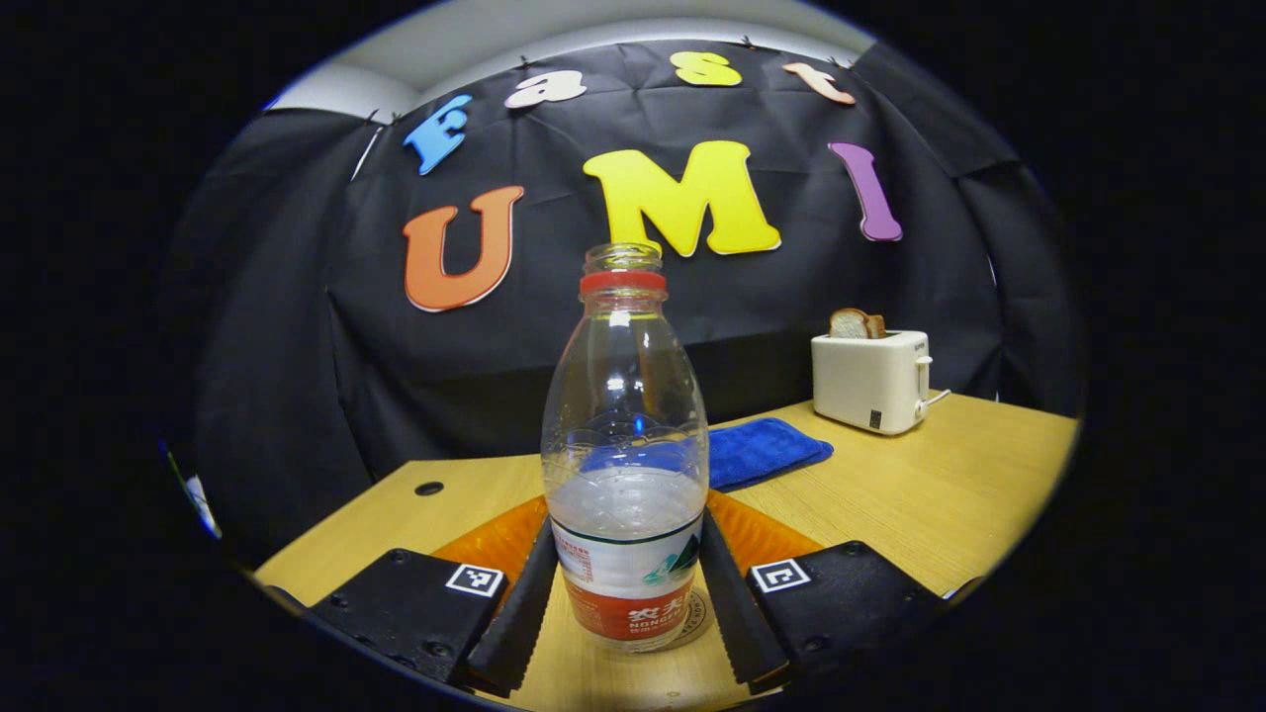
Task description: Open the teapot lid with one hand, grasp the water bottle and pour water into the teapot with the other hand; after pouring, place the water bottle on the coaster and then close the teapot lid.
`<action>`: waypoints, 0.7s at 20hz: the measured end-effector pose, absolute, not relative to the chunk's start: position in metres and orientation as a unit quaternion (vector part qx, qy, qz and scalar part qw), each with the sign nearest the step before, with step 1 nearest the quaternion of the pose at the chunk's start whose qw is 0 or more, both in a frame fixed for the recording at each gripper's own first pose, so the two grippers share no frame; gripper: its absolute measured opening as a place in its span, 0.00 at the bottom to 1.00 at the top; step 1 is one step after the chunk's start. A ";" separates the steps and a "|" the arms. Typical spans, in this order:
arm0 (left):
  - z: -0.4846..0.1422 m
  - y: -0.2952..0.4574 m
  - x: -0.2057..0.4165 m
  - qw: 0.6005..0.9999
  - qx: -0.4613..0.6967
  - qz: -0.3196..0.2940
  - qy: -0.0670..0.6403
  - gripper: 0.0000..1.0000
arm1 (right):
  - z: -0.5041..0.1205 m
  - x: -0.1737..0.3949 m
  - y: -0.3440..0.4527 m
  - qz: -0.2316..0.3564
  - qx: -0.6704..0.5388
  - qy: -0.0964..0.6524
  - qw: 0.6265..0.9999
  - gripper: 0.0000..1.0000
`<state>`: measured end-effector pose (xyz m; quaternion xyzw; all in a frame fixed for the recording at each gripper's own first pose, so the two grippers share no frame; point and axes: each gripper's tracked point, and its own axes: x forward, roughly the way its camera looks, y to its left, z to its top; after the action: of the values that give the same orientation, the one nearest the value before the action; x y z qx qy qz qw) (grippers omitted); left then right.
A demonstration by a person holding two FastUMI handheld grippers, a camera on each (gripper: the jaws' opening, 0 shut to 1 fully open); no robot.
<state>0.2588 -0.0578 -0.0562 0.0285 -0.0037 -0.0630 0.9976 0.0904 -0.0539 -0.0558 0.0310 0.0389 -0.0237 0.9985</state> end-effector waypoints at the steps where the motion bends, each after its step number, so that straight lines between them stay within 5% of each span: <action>1: -0.060 -0.058 0.262 0.998 0.018 -0.061 0.000 0.76 | -0.057 0.092 -0.053 -0.024 0.032 0.040 0.998 0.00; 14: -0.080 -0.065 0.283 0.998 -0.010 -0.063 0.020 0.78 | -0.073 0.100 -0.048 -0.018 0.031 0.059 0.998 0.00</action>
<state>0.2834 -0.0653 -0.0802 -0.0104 0.0196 -0.0626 0.9978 0.1003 -0.0476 -0.0725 0.0309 0.0593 -0.0182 0.9976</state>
